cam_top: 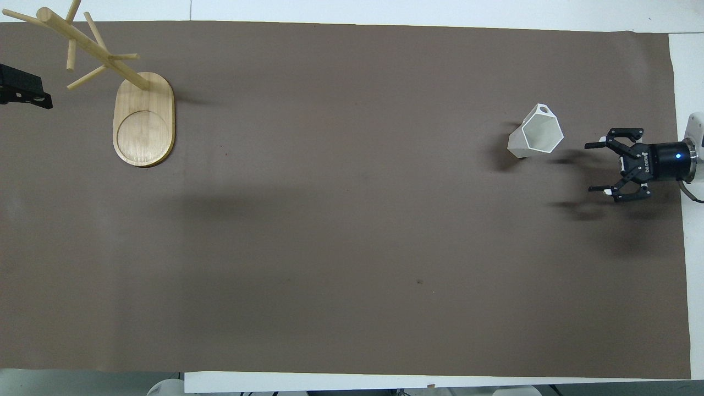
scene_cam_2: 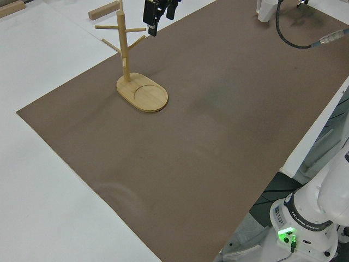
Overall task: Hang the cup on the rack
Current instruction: 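Move the open right gripper toward the white cup, then close the right gripper on the white cup and lift it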
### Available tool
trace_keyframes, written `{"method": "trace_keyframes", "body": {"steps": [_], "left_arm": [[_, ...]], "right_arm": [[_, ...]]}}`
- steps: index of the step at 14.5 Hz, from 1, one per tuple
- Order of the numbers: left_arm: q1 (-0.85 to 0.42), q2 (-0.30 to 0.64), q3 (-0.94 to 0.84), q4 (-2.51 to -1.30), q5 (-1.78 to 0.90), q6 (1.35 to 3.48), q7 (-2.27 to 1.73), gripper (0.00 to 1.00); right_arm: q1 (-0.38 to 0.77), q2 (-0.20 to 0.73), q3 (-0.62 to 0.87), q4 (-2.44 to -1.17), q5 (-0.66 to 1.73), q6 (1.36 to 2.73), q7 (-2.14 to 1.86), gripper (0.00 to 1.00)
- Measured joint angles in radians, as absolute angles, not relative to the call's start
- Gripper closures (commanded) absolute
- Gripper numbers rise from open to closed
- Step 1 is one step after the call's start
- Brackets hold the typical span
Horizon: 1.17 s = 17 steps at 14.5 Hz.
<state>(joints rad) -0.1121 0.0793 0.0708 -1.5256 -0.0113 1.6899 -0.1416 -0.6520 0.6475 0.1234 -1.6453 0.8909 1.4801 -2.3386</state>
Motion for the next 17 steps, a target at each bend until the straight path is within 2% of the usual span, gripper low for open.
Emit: {"method": "trace_keyframes", "body": {"steps": [3, 17], "left_arm": [[-0.113, 0.079, 0.066, -1.526, -0.011, 1.690, -0.141, 0.00], [-0.114, 0.079, 0.055, -1.526, -0.011, 1.691, -0.139, 0.00]], "right_arm": [[-0.634, 0.649, 0.126, -1.646, 0.923, 1.484, -2.380, 0.00], [-0.527, 0.654, 0.127, -1.707, 1.048, 1.670, -2.383, 0.00]]}}
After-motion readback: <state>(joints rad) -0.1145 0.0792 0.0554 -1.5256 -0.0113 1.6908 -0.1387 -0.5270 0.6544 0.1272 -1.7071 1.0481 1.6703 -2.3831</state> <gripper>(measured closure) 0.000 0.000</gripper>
